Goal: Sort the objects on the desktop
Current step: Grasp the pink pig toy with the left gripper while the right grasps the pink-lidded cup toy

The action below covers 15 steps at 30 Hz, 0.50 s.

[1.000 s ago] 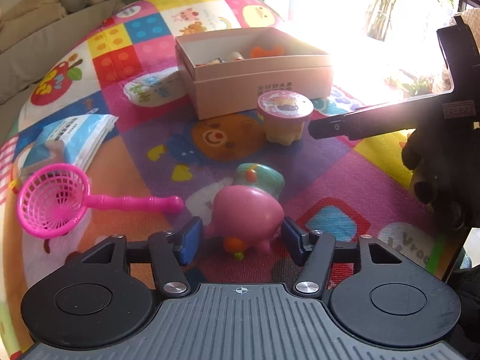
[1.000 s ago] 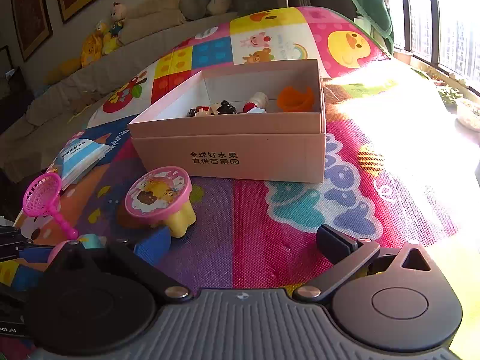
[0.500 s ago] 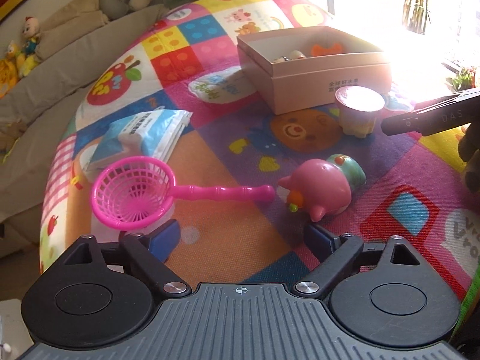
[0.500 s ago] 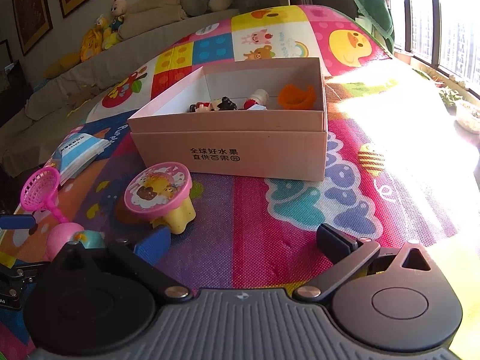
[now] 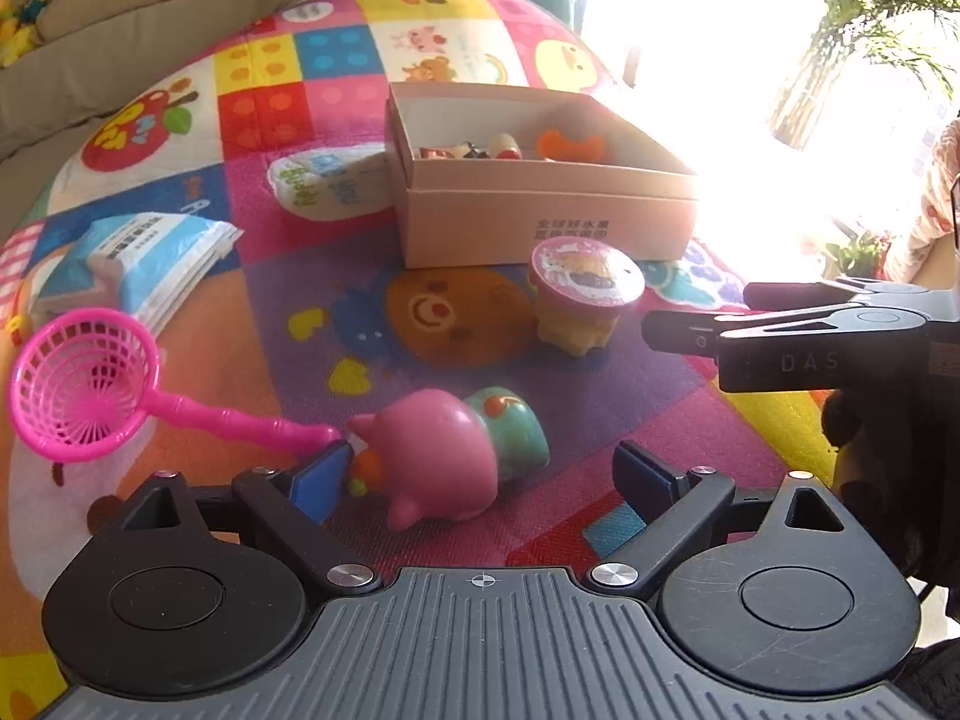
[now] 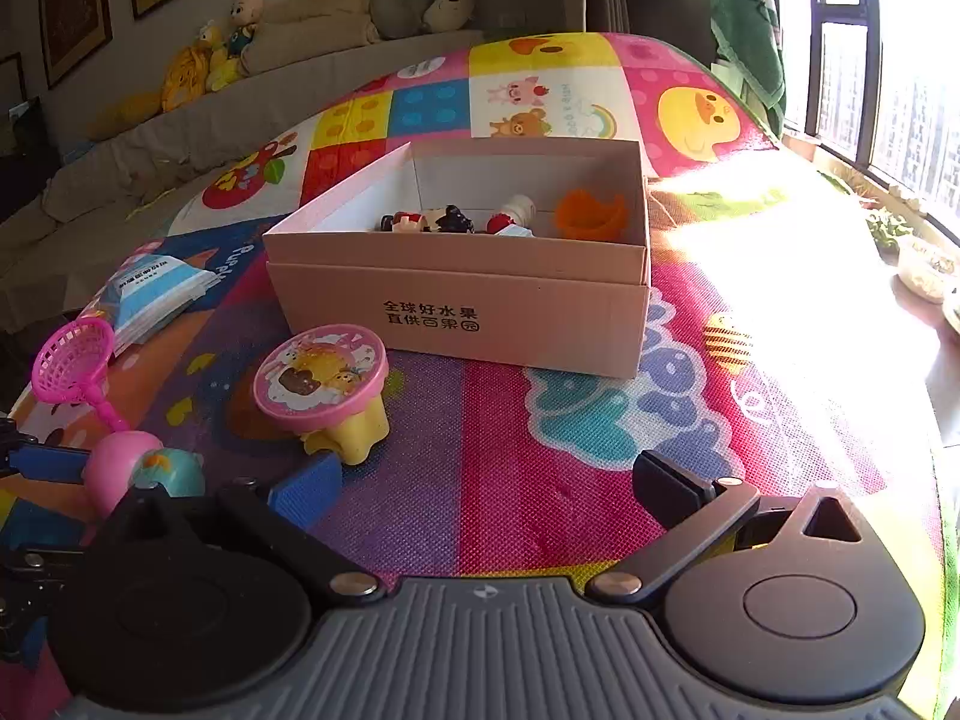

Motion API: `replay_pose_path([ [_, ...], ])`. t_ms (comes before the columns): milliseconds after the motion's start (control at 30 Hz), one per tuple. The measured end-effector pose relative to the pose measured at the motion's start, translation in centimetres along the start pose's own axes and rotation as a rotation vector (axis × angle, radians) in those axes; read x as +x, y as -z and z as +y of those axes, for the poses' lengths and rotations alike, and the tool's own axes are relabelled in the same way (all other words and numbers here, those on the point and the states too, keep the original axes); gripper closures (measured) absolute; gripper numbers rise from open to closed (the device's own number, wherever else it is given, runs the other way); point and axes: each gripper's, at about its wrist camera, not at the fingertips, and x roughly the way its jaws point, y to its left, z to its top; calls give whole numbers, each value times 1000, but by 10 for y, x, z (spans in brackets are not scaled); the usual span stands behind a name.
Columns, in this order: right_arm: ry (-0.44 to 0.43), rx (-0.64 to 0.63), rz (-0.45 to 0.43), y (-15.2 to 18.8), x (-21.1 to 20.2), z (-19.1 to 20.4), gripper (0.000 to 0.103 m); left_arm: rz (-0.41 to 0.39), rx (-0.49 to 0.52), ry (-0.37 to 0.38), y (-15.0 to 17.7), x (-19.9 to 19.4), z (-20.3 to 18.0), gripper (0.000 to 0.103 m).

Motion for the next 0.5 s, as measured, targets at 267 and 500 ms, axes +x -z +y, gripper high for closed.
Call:
replay_pose_path([
  [267, -69, -52, -48, -14, -12, 16, 0, -14, 21, -100, 2, 4, 4, 25],
  [500, -102, -188, 2, -29, 13, 52, 8, 44, 63, -42, 23, -26, 18, 24],
])
